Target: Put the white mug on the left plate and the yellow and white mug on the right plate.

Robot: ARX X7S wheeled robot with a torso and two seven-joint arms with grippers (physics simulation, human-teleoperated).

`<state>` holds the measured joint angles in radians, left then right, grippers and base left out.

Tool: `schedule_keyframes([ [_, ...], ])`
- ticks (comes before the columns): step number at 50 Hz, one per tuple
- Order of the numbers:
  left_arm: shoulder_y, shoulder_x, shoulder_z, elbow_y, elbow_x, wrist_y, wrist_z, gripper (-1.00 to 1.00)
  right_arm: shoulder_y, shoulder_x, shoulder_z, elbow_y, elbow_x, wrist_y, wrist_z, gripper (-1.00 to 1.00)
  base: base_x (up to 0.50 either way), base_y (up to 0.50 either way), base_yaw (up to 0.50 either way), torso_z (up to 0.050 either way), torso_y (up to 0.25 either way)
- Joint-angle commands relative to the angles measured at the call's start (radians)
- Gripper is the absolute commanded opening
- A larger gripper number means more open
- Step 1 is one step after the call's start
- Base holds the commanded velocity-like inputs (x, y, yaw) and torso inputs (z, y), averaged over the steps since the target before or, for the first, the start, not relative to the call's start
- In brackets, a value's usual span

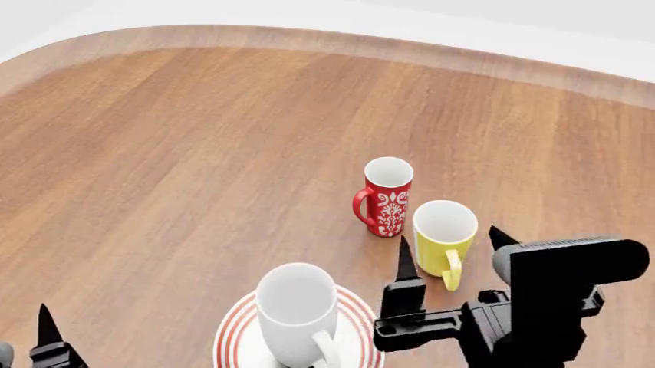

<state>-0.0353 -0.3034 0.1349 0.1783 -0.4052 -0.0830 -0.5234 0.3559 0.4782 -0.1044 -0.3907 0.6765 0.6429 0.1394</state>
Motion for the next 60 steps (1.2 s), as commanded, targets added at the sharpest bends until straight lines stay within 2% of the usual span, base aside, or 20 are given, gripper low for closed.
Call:
schedule_keyframes([
  [1, -0.003, 0.023, -0.027, -0.009, 0.016, 0.016, 0.017, 1.0, 0.172, -0.074, 0.051, 0.232, -0.089, -0.04, 0.031, 1.0, 0.0, 0.0, 0.0, 0.0, 0.0],
  [6, 0.005, 0.02, -0.025, 0.007, 0.011, 0.011, 0.013, 1.0, 0.275, -0.111, 0.037, 0.424, -0.122, -0.063, 0.022, 1.0, 0.0, 0.0, 0.0, 0.0, 0.0],
  [13, -0.005, 0.023, -0.004, -0.001, 0.023, 0.006, 0.015, 1.0, 0.402, -0.172, -0.066, 0.733, -0.227, -0.151, -0.039, 1.0, 0.0, 0.0, 0.0, 0.0, 0.0],
  [16, -0.006, 0.021, -0.005, -0.002, 0.017, 0.003, 0.016, 1.0, 0.487, -0.206, -0.111, 0.954, -0.28, -0.219, -0.086, 1.0, 0.0, 0.0, 0.0, 0.0, 0.0],
  [21, -0.007, 0.023, 0.001, -0.006, 0.019, 0.005, 0.016, 1.0, 0.572, -0.242, -0.133, 1.201, -0.322, -0.333, -0.132, 1.0, 0.0, 0.0, 0.0, 0.0, 0.0],
  [23, -0.005, 0.023, 0.003, -0.005, 0.018, 0.006, 0.016, 1.0, 0.568, -0.241, -0.136, 1.211, -0.316, -0.331, -0.151, 1.0, 0.0, 0.0, 0.0, 0.0, 0.0],
  [26, -0.005, 0.024, 0.003, -0.01, 0.018, 0.01, 0.015, 1.0, 0.495, -0.21, -0.132, 1.064, -0.295, -0.29, -0.148, 1.0, 0.0, 0.0, 0.0, 0.0, 0.0],
  [37, -0.008, 0.021, 0.006, -0.016, 0.017, 0.014, 0.015, 1.0, 0.49, -0.207, -0.118, 1.031, -0.278, -0.268, -0.129, 1.0, 0.0, 0.0, 0.0, 0.0, 0.0],
  [39, -0.017, 0.019, 0.007, -0.027, 0.018, 0.012, 0.018, 1.0, 0.553, -0.224, -0.14, 1.108, -0.311, -0.298, -0.13, 1.0, 0.0, 0.0, 0.0, 0.0, 0.0],
  [41, -0.026, 0.017, 0.011, -0.04, 0.021, 0.016, 0.025, 1.0, 0.644, -0.258, -0.16, 1.281, -0.341, -0.361, -0.158, 1.0, 0.0, 0.0, 0.0, 0.0, 0.0],
  [43, -0.035, 0.015, 0.013, -0.053, 0.027, 0.023, 0.03, 1.0, 0.802, -0.317, -0.18, 1.581, -0.384, -0.527, -0.208, 1.0, 0.0, 0.0, 0.0, 0.0, 0.0],
  [44, -0.044, 0.014, 0.017, -0.074, 0.036, 0.033, 0.037, 1.0, 0.844, -0.336, -0.171, 1.698, -0.393, -0.553, -0.22, 1.0, 0.0, 0.0, 0.0, 0.0, 0.0],
  [53, -0.03, 0.008, 0.021, -0.054, 0.043, 0.039, 0.03, 1.0, 0.847, -0.359, -0.056, 1.699, -0.56, -0.459, -0.257, 1.0, 0.0, 0.0, 0.0, 0.0, 0.0],
  [60, -0.029, 0.009, 0.025, -0.049, 0.039, 0.039, 0.029, 1.0, 0.844, -0.361, 0.005, 1.699, -0.622, -0.445, -0.252, 1.0, 0.0, 0.0, 0.0, 0.008, -0.233],
])
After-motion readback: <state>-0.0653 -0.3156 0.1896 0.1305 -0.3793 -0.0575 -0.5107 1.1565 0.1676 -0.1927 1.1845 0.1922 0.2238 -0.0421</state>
